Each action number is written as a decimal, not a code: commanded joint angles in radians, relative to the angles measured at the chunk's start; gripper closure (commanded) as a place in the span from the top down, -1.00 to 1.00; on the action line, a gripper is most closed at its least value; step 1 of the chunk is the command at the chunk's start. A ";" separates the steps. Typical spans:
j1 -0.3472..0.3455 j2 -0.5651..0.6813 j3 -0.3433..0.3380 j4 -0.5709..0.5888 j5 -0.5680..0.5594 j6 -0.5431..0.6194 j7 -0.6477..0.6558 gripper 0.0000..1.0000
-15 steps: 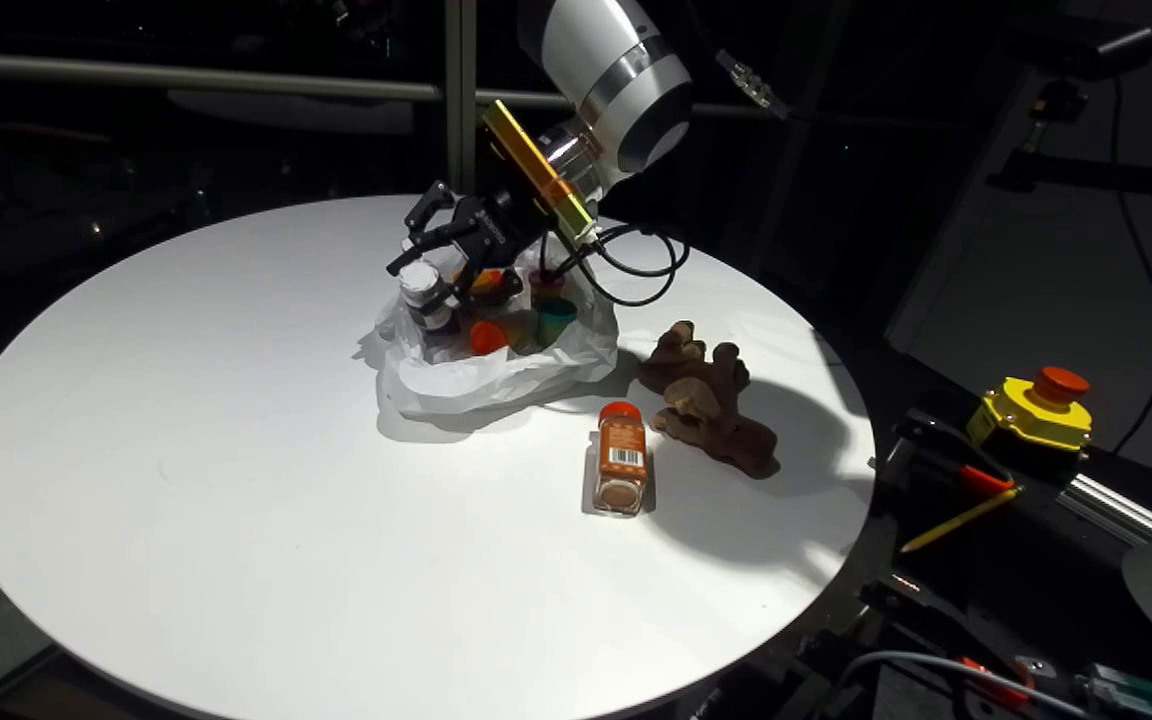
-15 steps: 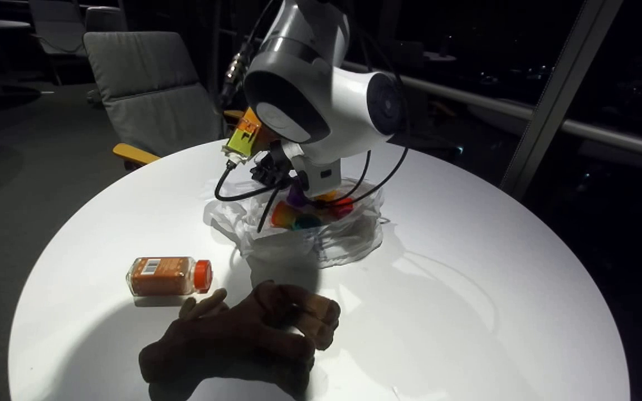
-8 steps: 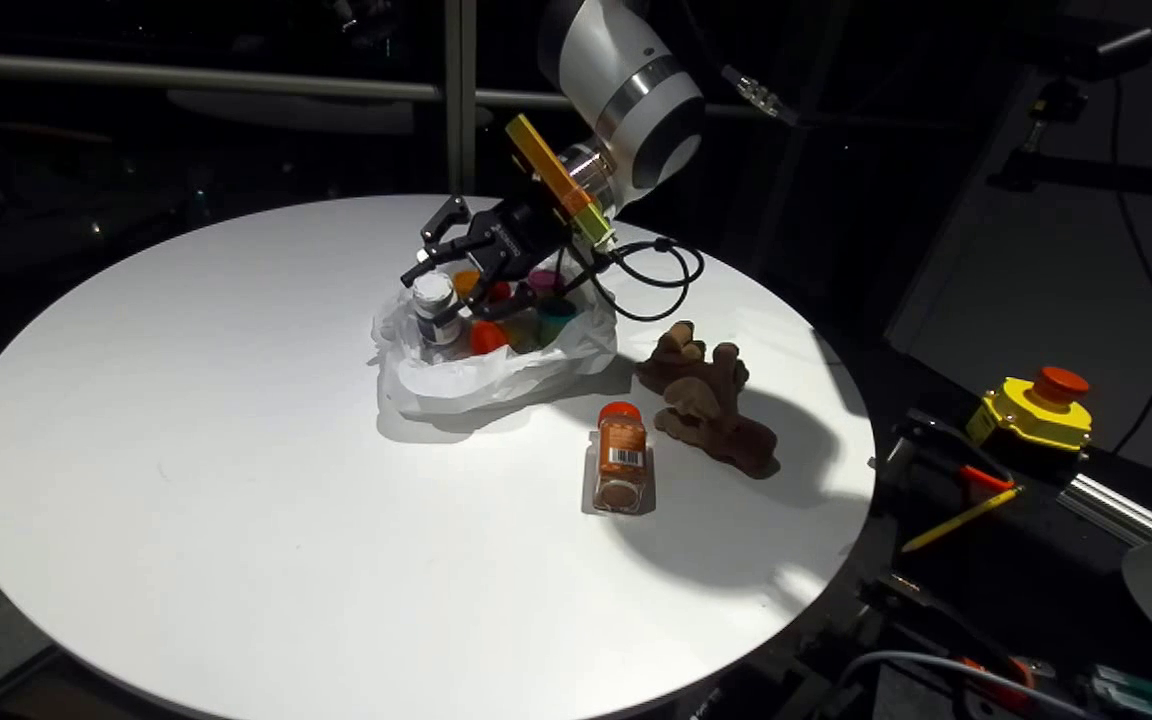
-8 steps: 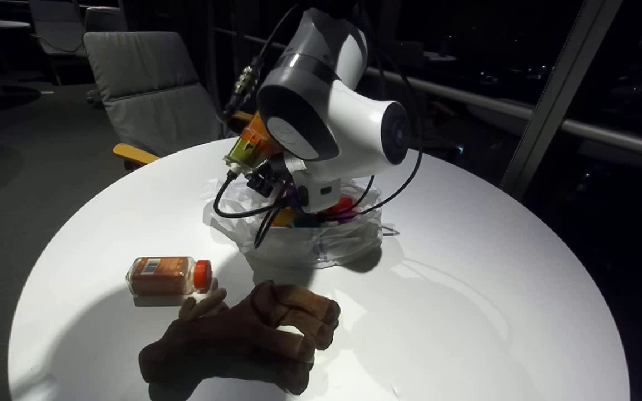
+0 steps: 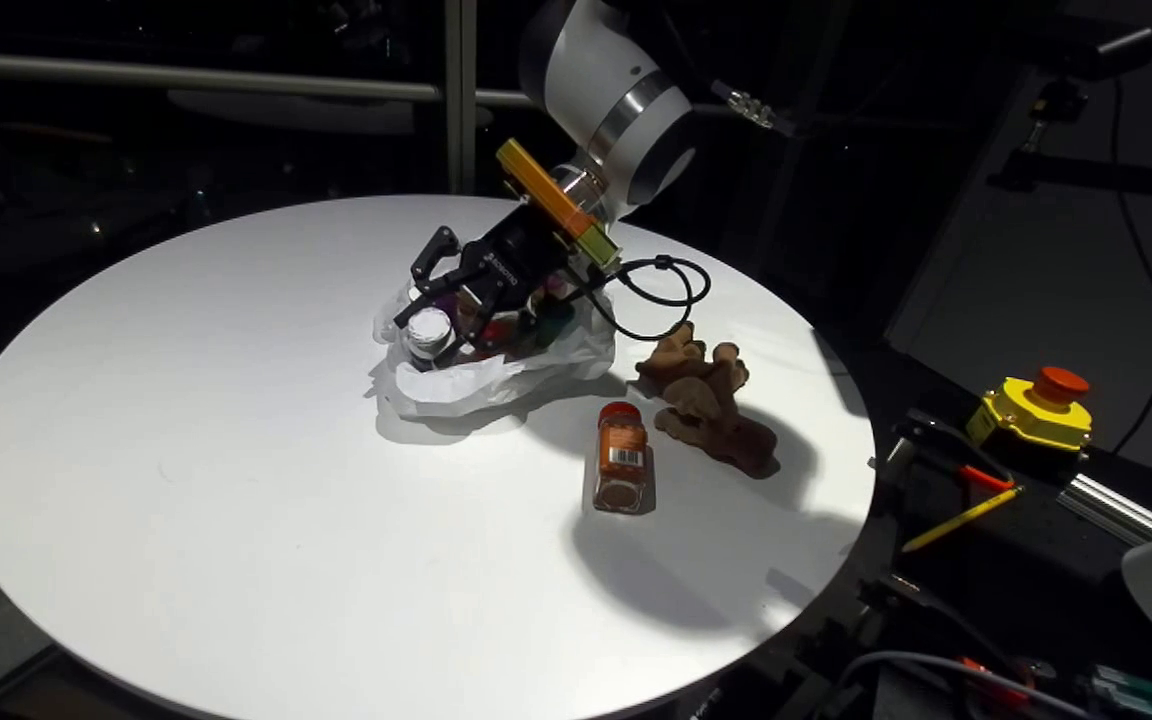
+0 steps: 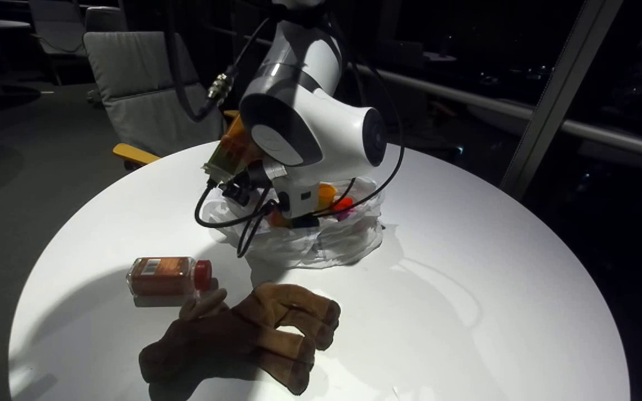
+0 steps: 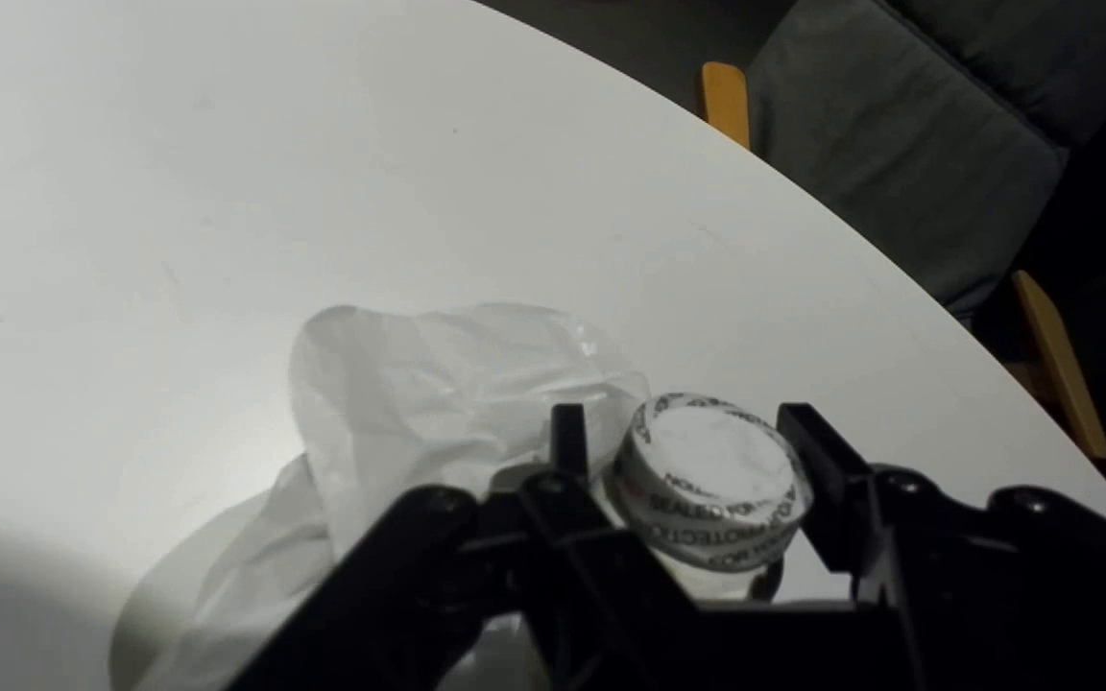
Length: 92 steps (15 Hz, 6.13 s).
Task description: Put all the objects in the white plastic bag
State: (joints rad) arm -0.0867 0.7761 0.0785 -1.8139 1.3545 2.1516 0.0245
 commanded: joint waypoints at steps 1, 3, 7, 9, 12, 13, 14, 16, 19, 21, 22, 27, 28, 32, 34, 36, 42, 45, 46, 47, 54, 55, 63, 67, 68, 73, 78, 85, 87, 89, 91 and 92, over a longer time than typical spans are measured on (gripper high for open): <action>0.057 -0.024 -0.059 -0.013 -0.038 0.014 0.052 -0.45; 0.064 -0.026 -0.072 -0.009 -0.045 0.017 0.062 -0.45; 0.059 -0.030 -0.084 0.001 -0.039 0.032 0.057 0.72; 0.048 -0.036 -0.079 0.006 0.000 0.054 0.031 1.00; 0.040 -0.046 -0.071 0.018 0.072 0.112 -0.001 1.00; 0.042 -0.050 -0.071 0.021 0.094 0.135 -0.012 1.00; 0.041 -0.052 -0.068 0.024 0.117 0.149 -0.026 1.00; 0.048 -0.056 -0.071 0.028 0.143 0.179 -0.043 1.00; 0.109 -0.083 -0.095 -0.007 0.064 0.258 -0.018 1.00; 0.168 -0.116 -0.094 -0.060 -0.013 0.349 0.016 1.00; 0.199 -0.138 -0.088 -0.088 -0.055 0.387 0.038 1.00; 0.425 -0.294 -0.148 -0.216 -0.407 0.524 0.329 1.00; 0.493 -0.328 -0.196 -0.238 -0.497 0.516 0.410 1.00; 0.808 -0.412 -0.480 -0.245 -0.851 0.366 0.681 1.00; 0.907 -0.436 -0.574 -0.226 -1.028 0.253 0.782 1.00; 0.963 -0.486 -0.617 -0.236 -1.199 0.145 0.852 1.00; 0.859 -0.616 -0.478 -0.420 -1.645 0.082 0.988 1.00; 0.707 -0.623 -0.341 -0.550 -1.718 0.214 1.089 1.00; 0.663 -0.616 -0.305 -0.586 -1.742 0.267 1.122 1.00; 0.625 -0.619 -0.278 -0.626 -1.779 0.328 1.177 1.00; 0.527 -0.549 -0.314 -0.751 -2.174 0.648 1.610 1.00; 0.516 -0.531 -0.319 -0.755 -2.202 0.695 1.651 1.00; 0.522 -0.358 -0.365 -0.720 -2.234 0.994 1.779 1.00; 0.512 -0.294 -0.347 -0.701 -2.216 1.088 1.770 0.47; 0.520 -0.292 -0.351 -0.702 -2.215 1.096 1.773 0.35; 0.612 -0.387 -0.424 -0.728 -2.237 1.027 1.776 -0.43; 0.601 -0.561 -0.352 -0.722 -2.214 0.856 1.673 -0.52; 0.575 -0.428 -0.386 -0.393 -2.215 0.732 1.558 -0.52; 0.579 -0.334 -0.432 -0.286 -2.262 0.734 1.586 -0.52; 0.565 -0.236 -0.450 -0.204 -2.252 0.747 1.576 -0.52; 0.556 -0.151 -0.457 -0.136 -2.245 0.757 1.568 -0.52; 0.558 -0.114 -0.463 -0.101 -2.249 0.757 1.571 -0.52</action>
State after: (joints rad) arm 0.4733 0.5346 -0.3686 -2.0500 -0.8764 2.8906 1.5879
